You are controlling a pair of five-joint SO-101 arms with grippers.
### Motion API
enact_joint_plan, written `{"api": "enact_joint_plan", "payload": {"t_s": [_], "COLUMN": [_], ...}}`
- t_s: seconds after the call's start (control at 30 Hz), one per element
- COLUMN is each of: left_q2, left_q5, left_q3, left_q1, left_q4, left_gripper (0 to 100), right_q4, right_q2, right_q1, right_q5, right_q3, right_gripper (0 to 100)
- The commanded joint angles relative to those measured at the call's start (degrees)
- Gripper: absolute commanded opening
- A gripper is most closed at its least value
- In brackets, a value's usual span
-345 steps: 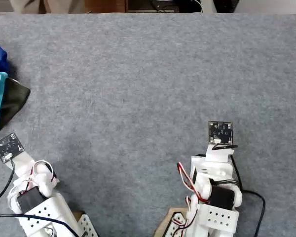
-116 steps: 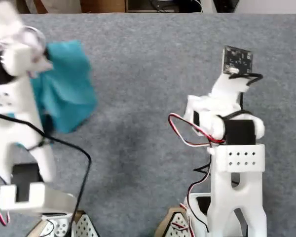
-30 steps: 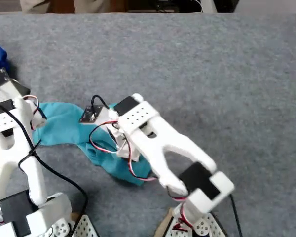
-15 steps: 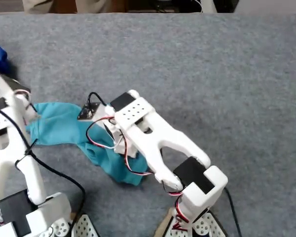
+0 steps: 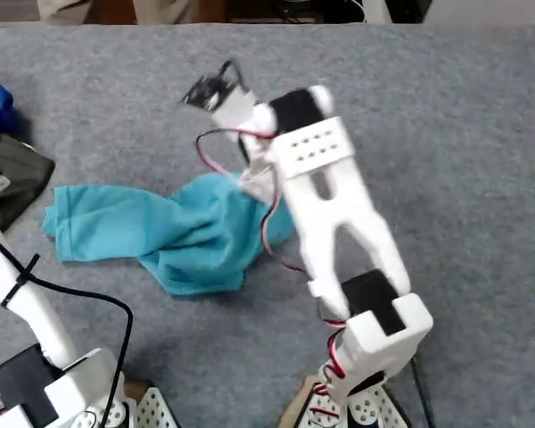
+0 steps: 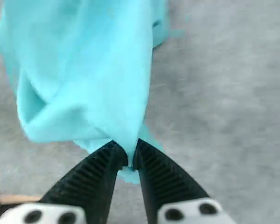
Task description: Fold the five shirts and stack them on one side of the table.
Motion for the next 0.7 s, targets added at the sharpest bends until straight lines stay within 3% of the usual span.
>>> {"api": "enact_joint_plan", "payload": {"t_s": [0.0,0.27,0.5,0.67], "left_q2": [-1.54,-1.45,-1.45,-1.45], "left_q5": [-0.97,-1.05,-1.05,-0.62], "left_q3": [-3.43,3.34,13.54,18.64], "left_q1": [-0.26,2.02,11.96,15.30], "left_q4": [2.73,3.16,3.08,0.97], "left_gripper": [2,2,2,17], "right_q4": [0.97,0.88,0.88,0.97], "right_q2": [-0.84,-2.24,-2.15,-2.51], "right_q1": [4.18,8.13,8.40,8.66], "right_q5": [3.16,12.22,12.84,12.75], "right_q3": [-8.13,-14.64,-15.78,-9.54], "right_gripper": [3.4,3.7,3.7,3.7]}}
